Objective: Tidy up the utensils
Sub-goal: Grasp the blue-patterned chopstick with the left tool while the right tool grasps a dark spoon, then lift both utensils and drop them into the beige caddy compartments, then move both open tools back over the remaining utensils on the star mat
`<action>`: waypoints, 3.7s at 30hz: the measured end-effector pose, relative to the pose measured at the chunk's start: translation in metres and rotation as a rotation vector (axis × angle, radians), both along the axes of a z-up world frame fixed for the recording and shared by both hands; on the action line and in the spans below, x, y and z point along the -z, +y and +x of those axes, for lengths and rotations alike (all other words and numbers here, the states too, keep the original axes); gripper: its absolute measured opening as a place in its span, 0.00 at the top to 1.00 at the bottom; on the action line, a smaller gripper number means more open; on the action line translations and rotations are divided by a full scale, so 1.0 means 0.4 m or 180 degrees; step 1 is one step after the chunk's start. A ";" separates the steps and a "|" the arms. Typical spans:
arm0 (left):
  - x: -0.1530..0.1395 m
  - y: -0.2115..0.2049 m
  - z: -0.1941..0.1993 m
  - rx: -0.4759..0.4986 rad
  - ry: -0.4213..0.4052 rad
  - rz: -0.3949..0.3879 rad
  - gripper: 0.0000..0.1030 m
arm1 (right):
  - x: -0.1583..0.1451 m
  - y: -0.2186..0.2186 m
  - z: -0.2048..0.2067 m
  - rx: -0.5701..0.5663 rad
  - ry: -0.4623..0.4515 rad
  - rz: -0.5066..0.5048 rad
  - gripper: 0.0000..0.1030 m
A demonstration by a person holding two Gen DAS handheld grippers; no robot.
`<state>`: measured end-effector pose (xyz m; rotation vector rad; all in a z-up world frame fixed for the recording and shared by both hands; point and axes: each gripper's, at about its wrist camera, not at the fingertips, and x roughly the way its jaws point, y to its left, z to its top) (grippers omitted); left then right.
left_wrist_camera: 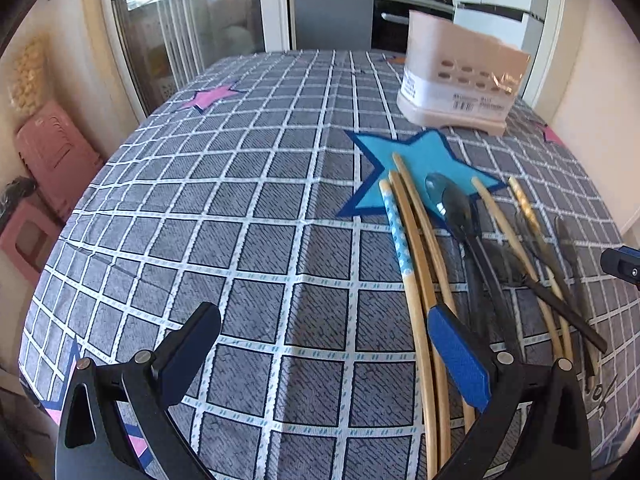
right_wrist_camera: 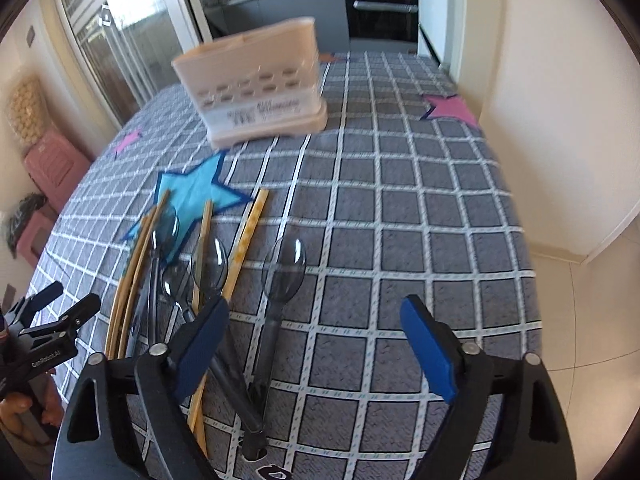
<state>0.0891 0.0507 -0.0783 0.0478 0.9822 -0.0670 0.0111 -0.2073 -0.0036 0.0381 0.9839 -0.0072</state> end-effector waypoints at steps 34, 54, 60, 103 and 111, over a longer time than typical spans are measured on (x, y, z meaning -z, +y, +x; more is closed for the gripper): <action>-0.034 -0.116 0.127 0.0608 0.0468 -0.0092 0.63 | 0.049 0.020 0.092 -0.0432 0.0797 0.0293 0.88; -0.455 -0.122 0.309 0.0353 -0.0964 -0.0892 0.63 | -0.301 -0.013 0.280 -0.0695 -0.0293 0.0864 0.88; -0.518 -0.152 0.400 0.0344 -0.1086 -0.0992 0.64 | -0.353 -0.005 0.379 -0.0753 -0.0489 0.0979 0.88; -0.283 -0.224 0.501 0.0110 -0.1020 -0.0318 0.63 | -0.190 0.135 0.543 -0.1229 -0.1367 -0.0138 0.52; -0.279 -0.152 0.380 -0.0011 -0.0869 -0.0435 0.63 | -0.275 0.115 0.455 -0.1123 -0.1376 0.0145 0.26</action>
